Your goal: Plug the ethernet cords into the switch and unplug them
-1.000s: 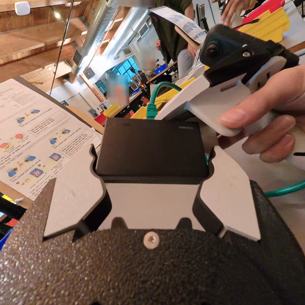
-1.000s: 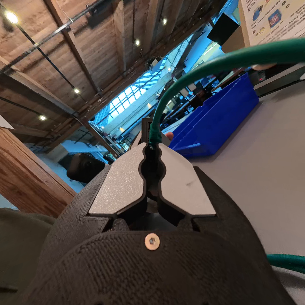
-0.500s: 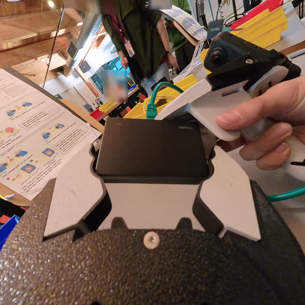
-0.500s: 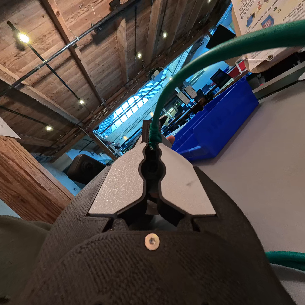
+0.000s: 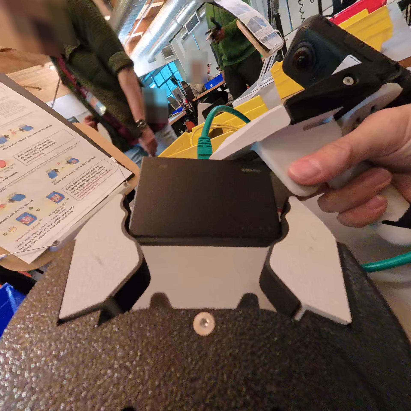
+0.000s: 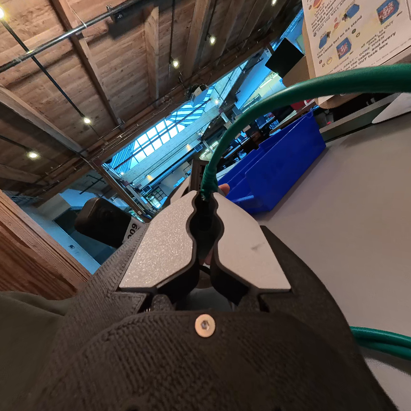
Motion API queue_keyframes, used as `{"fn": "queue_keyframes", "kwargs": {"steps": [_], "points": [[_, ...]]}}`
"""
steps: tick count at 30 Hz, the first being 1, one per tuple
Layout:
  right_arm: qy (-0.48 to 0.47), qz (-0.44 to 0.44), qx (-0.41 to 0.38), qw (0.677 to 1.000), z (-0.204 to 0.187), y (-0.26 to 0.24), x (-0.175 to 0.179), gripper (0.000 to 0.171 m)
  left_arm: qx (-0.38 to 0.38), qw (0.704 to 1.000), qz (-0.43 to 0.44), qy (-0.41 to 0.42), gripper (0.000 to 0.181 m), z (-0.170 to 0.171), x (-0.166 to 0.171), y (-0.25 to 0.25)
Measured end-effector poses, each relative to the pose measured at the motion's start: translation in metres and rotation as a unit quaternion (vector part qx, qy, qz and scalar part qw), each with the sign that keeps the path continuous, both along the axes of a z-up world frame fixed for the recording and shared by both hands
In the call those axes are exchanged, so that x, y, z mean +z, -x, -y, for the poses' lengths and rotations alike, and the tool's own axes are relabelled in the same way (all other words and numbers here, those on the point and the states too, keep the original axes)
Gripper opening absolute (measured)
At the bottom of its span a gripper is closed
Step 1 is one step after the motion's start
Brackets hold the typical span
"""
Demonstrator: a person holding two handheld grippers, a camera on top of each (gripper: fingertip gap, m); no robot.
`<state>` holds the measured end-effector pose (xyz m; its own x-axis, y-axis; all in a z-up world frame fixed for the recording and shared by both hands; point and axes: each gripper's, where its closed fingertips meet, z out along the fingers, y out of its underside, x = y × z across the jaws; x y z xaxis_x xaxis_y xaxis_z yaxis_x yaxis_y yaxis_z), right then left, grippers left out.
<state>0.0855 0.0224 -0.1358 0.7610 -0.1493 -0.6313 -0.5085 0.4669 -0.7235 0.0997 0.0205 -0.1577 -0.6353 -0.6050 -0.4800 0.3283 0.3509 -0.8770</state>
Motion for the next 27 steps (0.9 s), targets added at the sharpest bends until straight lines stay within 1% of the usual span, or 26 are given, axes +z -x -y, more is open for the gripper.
{"fn": "queue_keyframes", "kwargs": {"steps": [4,6,9,10,12,15,19,20,24,27], "points": [[0.014,-0.002,-0.007,1.000,0.001,-0.002,-0.002,0.010,-0.003,1.000,-0.025,0.009,0.125,0.000,-0.004,-0.002],[0.017,-0.004,-0.004,1.000,-0.001,-0.004,-0.003,0.009,0.000,1.000,-0.022,0.005,0.125,-0.001,-0.004,-0.003],[-0.030,-0.015,0.029,0.999,-0.002,0.002,0.003,0.007,0.001,0.998,0.062,-0.024,0.125,-0.002,0.012,0.005],[-0.040,-0.020,0.034,0.998,-0.002,0.003,0.004,0.007,-0.002,0.998,0.060,-0.031,0.125,-0.002,0.013,0.006],[-0.044,-0.022,0.037,0.998,-0.003,0.004,0.006,0.007,-0.010,0.999,0.050,-0.015,0.125,-0.003,0.014,0.006],[-0.028,-0.016,0.030,0.999,-0.004,0.003,0.003,0.008,-0.018,1.000,0.024,0.001,0.124,-0.003,0.010,0.005],[-0.025,-0.012,0.022,0.999,0.000,0.003,0.001,0.007,-0.018,1.000,0.010,-0.007,0.124,0.000,0.006,0.005],[-0.027,-0.018,0.018,0.999,0.000,0.002,0.000,0.007,-0.017,1.000,0.010,-0.010,0.124,-0.001,0.004,0.004],[-0.059,-0.031,0.058,0.996,-0.003,0.008,0.008,0.008,-0.021,0.998,0.049,-0.017,0.124,-0.004,0.011,0.008],[-0.096,-0.053,0.058,0.992,-0.005,0.007,0.011,0.009,-0.027,0.999,0.046,-0.004,0.124,-0.005,0.015,0.009]]}}
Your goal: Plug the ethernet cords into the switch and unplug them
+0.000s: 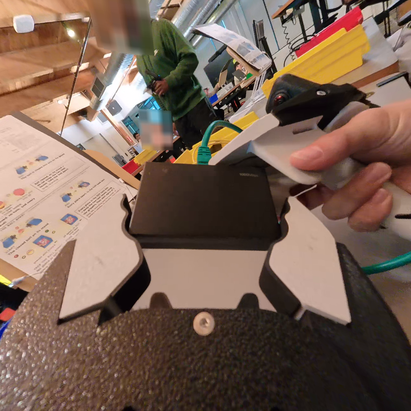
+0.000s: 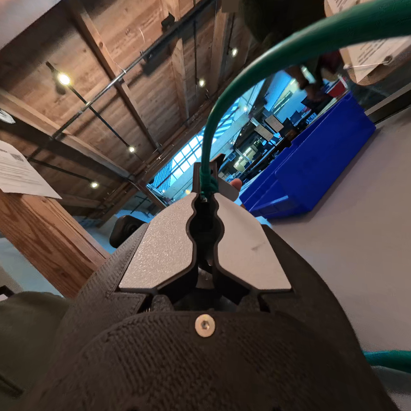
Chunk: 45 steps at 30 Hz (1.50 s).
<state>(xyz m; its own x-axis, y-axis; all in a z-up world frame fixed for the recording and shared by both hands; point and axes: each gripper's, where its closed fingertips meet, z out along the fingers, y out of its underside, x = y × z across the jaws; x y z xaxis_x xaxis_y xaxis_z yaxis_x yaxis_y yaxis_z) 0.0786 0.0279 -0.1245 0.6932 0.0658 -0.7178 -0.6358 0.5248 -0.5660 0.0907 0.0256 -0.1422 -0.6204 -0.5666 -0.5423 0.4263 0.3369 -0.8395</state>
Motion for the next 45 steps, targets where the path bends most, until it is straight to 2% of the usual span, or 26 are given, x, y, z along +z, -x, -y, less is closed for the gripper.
{"fn": "queue_keyframes", "kwargs": {"steps": [5,17,25,36,38,45], "points": [[0.024,0.018,-0.029,0.999,-0.004,-0.003,-0.003,0.015,0.007,1.000,-0.005,0.000,0.124,-0.003,-0.003,-0.003],[-0.013,-0.012,-0.020,1.000,-0.002,-0.002,-0.006,0.018,-0.003,1.000,0.005,0.001,0.124,-0.001,0.000,0.001],[-0.075,-0.037,0.011,0.996,-0.002,-0.001,-0.004,0.021,-0.012,1.000,0.005,0.009,0.124,-0.002,0.003,0.003],[-0.076,-0.039,0.011,0.996,-0.002,-0.001,-0.007,0.028,-0.008,1.000,0.015,0.006,0.124,-0.001,0.005,0.005],[-0.056,-0.058,0.005,0.997,-0.005,-0.004,-0.015,0.045,-0.007,1.000,0.020,0.010,0.124,-0.001,0.008,0.005],[-0.088,-0.056,0.020,0.994,-0.006,-0.002,-0.006,0.024,-0.022,1.000,0.006,0.012,0.124,0.002,0.004,0.007]]}}
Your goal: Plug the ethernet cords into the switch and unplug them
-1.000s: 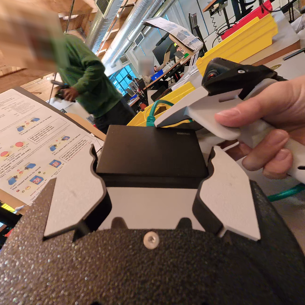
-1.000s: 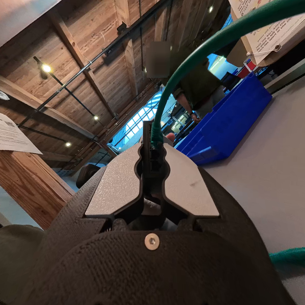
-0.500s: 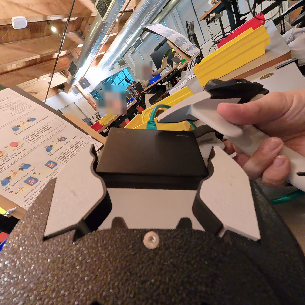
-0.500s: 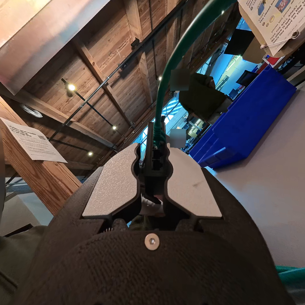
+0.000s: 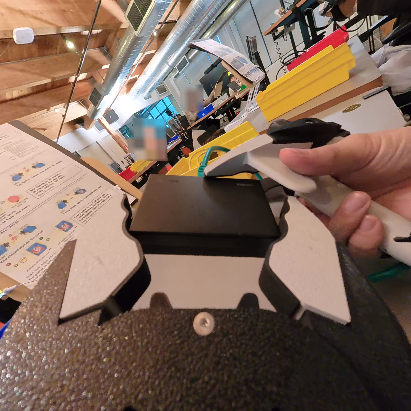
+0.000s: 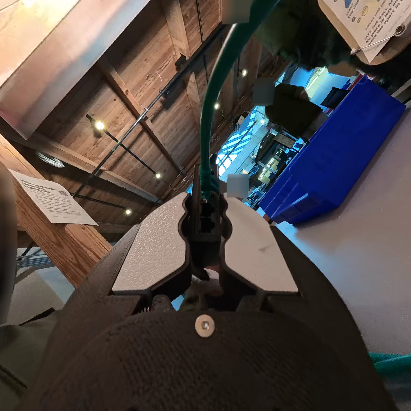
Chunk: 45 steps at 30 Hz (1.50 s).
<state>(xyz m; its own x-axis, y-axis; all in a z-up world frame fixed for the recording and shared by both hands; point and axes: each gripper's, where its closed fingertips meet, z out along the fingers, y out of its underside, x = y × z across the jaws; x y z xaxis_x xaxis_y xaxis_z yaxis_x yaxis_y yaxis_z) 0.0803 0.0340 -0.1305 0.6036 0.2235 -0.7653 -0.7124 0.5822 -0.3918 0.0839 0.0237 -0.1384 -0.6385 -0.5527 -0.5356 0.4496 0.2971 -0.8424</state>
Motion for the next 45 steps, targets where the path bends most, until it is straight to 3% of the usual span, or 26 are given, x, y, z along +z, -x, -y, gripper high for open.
{"fn": "queue_keyframes", "kwargs": {"steps": [8,21,31,34,36,40,42,45], "points": [[-0.039,-0.028,-0.007,0.999,0.004,-0.004,-0.001,0.016,0.003,1.000,0.003,-0.002,0.124,0.002,0.000,0.000],[0.080,0.035,-0.075,0.993,0.007,-0.006,-0.004,0.011,0.036,0.999,0.013,-0.032,0.124,0.002,-0.010,-0.007],[0.156,0.103,-0.085,0.979,0.005,-0.011,-0.002,0.009,0.053,0.998,-0.010,-0.021,0.123,-0.002,-0.012,-0.014],[0.129,0.094,-0.122,0.980,0.038,-0.031,0.008,0.009,0.060,0.998,-0.018,-0.004,0.124,-0.010,-0.013,-0.018],[0.193,0.132,-0.130,0.963,0.046,-0.031,0.006,0.007,0.066,0.997,-0.041,0.025,0.124,-0.018,-0.009,-0.023],[0.293,0.205,-0.066,0.931,0.038,-0.012,0.014,0.008,0.083,0.993,-0.055,0.066,0.124,-0.042,0.004,-0.033],[0.376,0.233,-0.030,0.896,0.037,-0.014,0.011,0.008,0.095,0.991,-0.052,0.074,0.124,-0.055,0.010,-0.037],[0.519,0.239,0.063,0.819,0.043,-0.017,-0.015,0.008,0.097,0.989,-0.060,0.092,0.124,-0.066,0.015,-0.040]]}}
